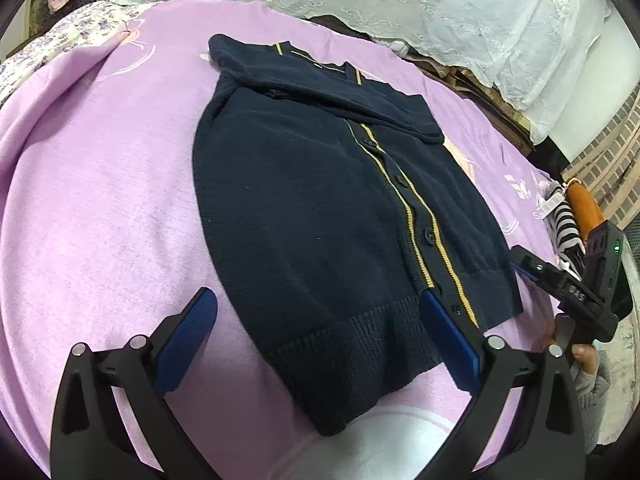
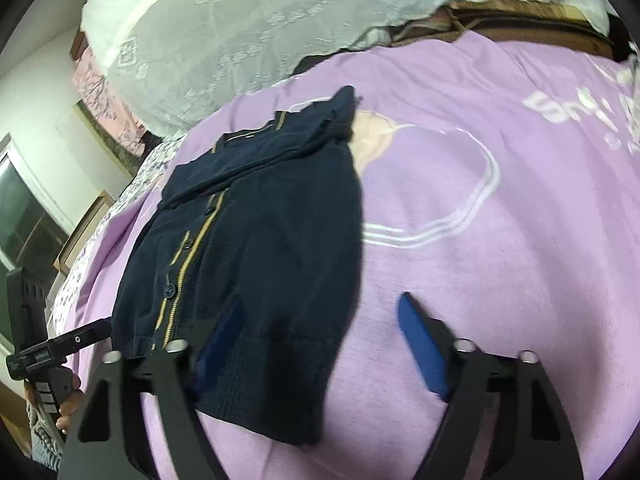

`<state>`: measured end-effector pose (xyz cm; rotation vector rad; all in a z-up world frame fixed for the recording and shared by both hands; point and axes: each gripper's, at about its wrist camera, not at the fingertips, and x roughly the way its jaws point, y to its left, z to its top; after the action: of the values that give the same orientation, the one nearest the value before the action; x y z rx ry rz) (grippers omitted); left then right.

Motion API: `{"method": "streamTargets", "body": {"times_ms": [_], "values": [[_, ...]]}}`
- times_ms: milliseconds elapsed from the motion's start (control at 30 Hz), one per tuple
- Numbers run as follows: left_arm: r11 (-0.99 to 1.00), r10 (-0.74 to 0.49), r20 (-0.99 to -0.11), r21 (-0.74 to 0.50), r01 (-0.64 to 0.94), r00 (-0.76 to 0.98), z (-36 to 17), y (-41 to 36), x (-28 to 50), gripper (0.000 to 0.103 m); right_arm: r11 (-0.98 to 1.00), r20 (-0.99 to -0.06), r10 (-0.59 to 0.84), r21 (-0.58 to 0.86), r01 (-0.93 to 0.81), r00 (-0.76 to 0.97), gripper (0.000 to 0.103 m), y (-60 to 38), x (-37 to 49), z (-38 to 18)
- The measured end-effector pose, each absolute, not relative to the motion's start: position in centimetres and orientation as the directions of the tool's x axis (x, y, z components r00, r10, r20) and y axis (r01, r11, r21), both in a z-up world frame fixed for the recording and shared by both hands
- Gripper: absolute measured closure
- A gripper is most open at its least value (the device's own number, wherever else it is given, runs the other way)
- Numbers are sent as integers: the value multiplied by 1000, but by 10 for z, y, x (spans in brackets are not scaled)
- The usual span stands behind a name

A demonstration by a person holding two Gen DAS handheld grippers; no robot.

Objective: Fold small clothes
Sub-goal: 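Grasp the cardigan's hem with both tools together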

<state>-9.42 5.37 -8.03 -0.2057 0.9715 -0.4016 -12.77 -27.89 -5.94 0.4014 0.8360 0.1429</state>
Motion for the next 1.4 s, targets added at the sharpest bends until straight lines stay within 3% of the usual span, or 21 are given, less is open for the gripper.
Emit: {"method": "streamTargets", "body": {"times_ms": [67,167,233,267,433,700,833,900,967,1133,1267,1300,1333,1367,1400], "values": [[898,-440,-750,-364,246,494,-81,55,-94,5,908,-699,283,415,50,657,46,-283,-127,-63],[885,-466,-745,-389,256,477,-82,55,-93,19,900,-702,304,434,47,644,46,-283,-126,-66],[863,-505,-755,-430,266,419,-89,53,-91,51,900,-702,322,435,24,634,48,-278,-125,-66],[859,-512,-763,-441,262,394,-92,54,-90,54,894,-699,346,449,7,626,52,-275,-124,-66],[860,-510,-774,-447,248,375,-94,58,-88,54,878,-696,404,477,-38,594,54,-266,-121,-69],[782,-614,-699,-601,164,366,-101,95,-84,52,843,-678,460,536,-42,573,55,-276,-125,-71],[782,-616,-692,-593,191,376,-98,79,-67,32,822,-663,486,568,-41,569,54,-279,-116,-74],[797,-601,-707,-561,223,373,-94,68,-67,28,814,-658,493,579,-36,570,54,-280,-113,-75],[808,-589,-725,-523,271,358,-92,63,-75,30,812,-656,495,583,-35,570,55,-280,-115,-74],[815,-579,-730,-523,250,363,-95,75,-90,63,828,-666,485,558,-52,567,54,-274,-120,-72],[820,-571,-736,-536,201,365,-101,74,-77,62,832,-669,485,551,-61,564,55,-271,-116,-74],[827,-560,-742,-524,203,368,-100,70,-75,64,834,-669,480,548,-60,568,59,-271,-116,-74],[835,-550,-748,-509,209,371,-99,67,-76,68,842,-674,465,537,-51,574,77,-271,-117,-73],[848,-530,-757,-482,221,383,-97,65,-77,76,839,-672,462,542,-41,578,89,-274,-118,-74],[852,-524,-760,-472,227,384,-97,65,-78,90,825,-659,478,564,-39,582,90,-275,-118,-74]]}}
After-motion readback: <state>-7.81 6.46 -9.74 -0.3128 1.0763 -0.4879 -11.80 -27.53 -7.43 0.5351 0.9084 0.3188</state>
